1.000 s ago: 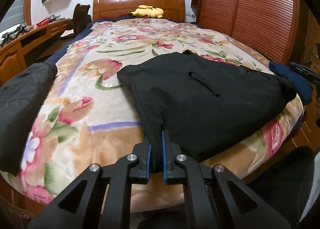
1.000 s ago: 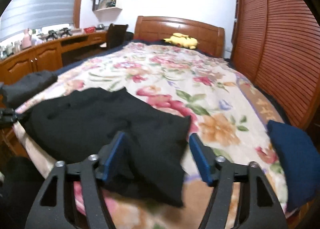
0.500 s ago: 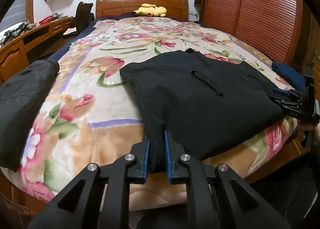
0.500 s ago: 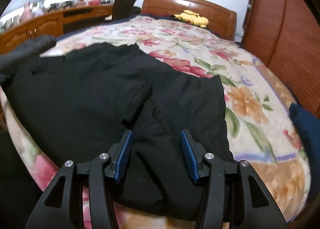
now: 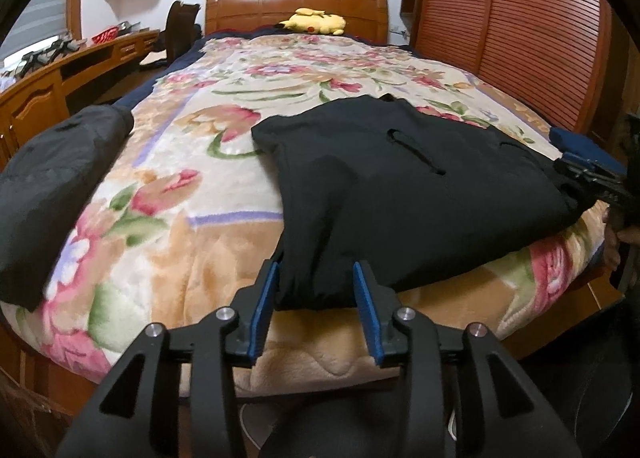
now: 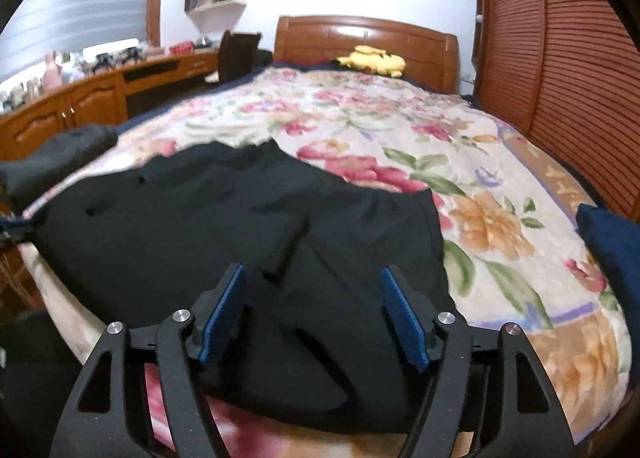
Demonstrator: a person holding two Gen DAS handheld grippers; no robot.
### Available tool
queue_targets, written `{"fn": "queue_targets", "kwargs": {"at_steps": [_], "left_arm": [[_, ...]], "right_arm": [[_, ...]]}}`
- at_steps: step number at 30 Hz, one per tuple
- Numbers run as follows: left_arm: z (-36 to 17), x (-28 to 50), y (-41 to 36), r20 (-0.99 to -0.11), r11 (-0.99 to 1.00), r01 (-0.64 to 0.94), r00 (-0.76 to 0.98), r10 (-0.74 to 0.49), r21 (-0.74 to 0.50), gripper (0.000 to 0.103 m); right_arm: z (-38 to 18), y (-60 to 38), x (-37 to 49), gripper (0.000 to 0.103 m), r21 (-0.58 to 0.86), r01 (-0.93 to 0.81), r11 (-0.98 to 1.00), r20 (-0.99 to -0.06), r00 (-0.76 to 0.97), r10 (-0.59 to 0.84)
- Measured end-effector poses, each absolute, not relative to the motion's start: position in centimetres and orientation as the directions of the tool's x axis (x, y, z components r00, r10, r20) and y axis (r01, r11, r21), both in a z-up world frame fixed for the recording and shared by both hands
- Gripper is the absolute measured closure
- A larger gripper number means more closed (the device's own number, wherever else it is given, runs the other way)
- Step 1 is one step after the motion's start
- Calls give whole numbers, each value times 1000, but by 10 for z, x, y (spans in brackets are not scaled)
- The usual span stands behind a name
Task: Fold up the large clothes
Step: 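Grasp the folded coat edge again with the left tool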
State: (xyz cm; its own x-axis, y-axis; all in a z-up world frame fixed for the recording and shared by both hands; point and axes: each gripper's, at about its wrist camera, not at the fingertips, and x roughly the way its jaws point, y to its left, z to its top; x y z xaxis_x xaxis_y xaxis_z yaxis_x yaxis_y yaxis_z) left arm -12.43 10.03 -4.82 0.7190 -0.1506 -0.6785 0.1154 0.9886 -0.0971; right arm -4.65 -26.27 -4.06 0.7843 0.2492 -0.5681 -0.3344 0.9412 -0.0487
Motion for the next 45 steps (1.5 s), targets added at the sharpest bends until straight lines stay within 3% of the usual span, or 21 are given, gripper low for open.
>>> {"fn": "queue_targets", "kwargs": {"at_steps": [7, 30, 35, 45], "left_arm": [[-58, -122, 100, -687, 989, 112, 712, -146, -94, 65], [-59, -112, 107, -670, 980, 98, 718, -190, -172, 63], [-41, -109, 103, -625, 972, 131, 747, -226, -195, 99], [42, -96, 55, -501, 966, 222, 826, -258, -132, 103]], "right_arm": [[-34, -228, -53, 31, -60, -406, 912, -532, 786, 315], [-81, -182, -40, 29, -79, -492, 867, -666, 673, 321], [-81, -184, -42, 29, -84, -499, 863, -666, 672, 324], [-73, -194, -44, 29, -96, -487, 868, -663, 682, 309]]}}
